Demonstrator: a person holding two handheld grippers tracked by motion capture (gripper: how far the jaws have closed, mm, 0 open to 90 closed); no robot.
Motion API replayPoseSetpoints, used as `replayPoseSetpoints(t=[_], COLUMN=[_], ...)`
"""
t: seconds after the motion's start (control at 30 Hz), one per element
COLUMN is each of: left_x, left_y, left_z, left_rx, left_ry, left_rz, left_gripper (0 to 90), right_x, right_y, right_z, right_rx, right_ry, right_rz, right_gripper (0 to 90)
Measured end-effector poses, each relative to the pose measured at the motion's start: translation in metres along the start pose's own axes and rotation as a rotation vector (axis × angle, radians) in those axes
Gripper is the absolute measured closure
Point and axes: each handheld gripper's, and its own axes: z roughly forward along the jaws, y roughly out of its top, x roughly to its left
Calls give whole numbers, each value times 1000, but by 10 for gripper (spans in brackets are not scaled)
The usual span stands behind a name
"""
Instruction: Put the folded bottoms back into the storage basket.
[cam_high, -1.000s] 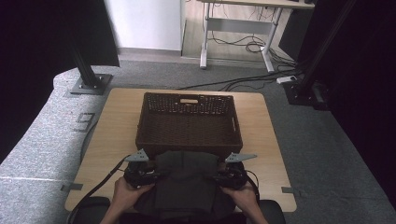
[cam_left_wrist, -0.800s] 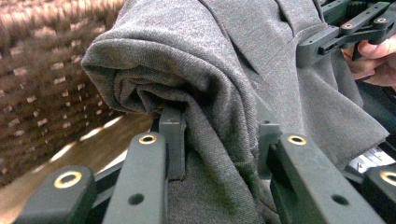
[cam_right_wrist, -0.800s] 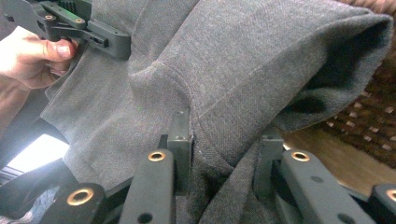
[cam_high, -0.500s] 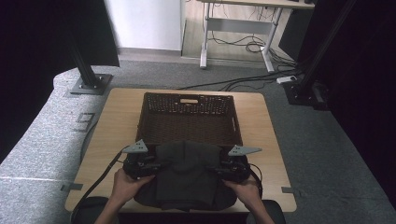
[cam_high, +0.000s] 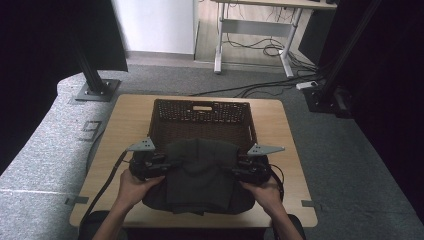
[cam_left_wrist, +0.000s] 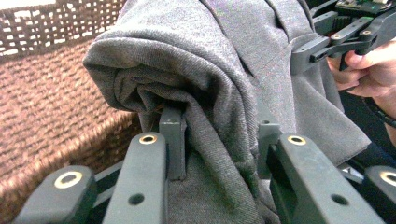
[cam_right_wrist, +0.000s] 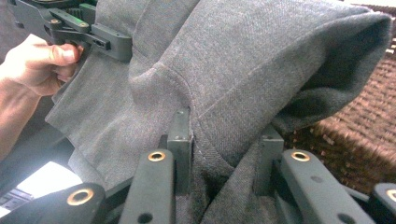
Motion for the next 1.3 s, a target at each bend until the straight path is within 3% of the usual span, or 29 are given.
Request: replayPoseSetpoints(t=[0.6,0.87,1.3], left_x=[-1,5,21], left_y=[47,68,105], left_z=[-17,-22,-22], left_rx=[-47,-75,-112], left_ry=[-6,-6,11], left_rz=[21,14,37], left_gripper=[661,662,663], right_x=[0,-2,-16], right_y=[49,73,109], right_z=[-16,-18,-17], right_rx=[-37,-49,-92], right_ry=[3,-13,-51], right_rz=[-38,-60,-91], right_gripper=[669,669,669])
